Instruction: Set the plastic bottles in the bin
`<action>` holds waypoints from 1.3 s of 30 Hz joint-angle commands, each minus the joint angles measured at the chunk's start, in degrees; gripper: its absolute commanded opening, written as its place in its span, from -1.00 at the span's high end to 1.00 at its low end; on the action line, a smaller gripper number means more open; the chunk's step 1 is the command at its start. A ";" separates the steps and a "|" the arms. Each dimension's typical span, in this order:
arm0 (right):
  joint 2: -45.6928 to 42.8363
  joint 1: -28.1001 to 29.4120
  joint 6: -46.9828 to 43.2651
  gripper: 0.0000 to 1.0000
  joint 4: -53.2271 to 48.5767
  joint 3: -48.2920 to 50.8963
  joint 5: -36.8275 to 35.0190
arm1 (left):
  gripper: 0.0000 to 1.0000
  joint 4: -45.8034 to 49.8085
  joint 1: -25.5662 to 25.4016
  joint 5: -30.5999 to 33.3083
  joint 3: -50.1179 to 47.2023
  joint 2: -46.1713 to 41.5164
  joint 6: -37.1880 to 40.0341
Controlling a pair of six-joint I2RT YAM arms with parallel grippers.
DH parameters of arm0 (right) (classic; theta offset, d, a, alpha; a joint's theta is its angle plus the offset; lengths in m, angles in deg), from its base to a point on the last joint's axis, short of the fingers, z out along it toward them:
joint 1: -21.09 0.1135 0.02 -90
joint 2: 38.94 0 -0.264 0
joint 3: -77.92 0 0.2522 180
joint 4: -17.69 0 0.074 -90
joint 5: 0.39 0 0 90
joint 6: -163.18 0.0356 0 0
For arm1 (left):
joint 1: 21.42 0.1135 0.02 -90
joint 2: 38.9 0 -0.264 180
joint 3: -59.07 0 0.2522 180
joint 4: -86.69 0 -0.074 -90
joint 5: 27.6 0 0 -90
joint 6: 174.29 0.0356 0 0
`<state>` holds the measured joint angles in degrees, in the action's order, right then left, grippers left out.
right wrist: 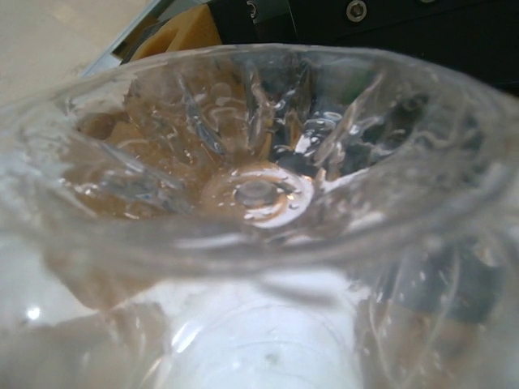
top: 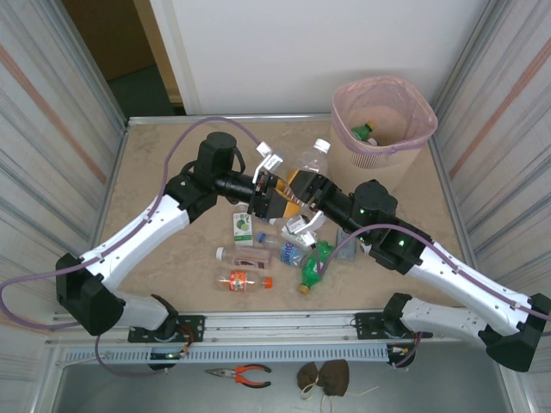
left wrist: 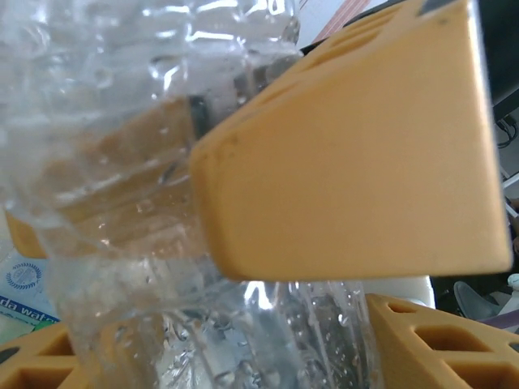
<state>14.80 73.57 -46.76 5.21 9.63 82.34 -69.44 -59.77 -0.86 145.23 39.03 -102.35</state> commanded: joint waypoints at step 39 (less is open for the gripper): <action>-4.87 -21.03 156.17 -0.82 -25.40 -16.89 22.05 | 0.22 -3.99 2.83 4.40 1.50 -2.82 5.82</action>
<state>8.89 54.19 91.44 -20.59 -5.49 95.48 -70.01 -57.36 5.37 146.02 37.15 -97.00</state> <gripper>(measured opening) 0.907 0.587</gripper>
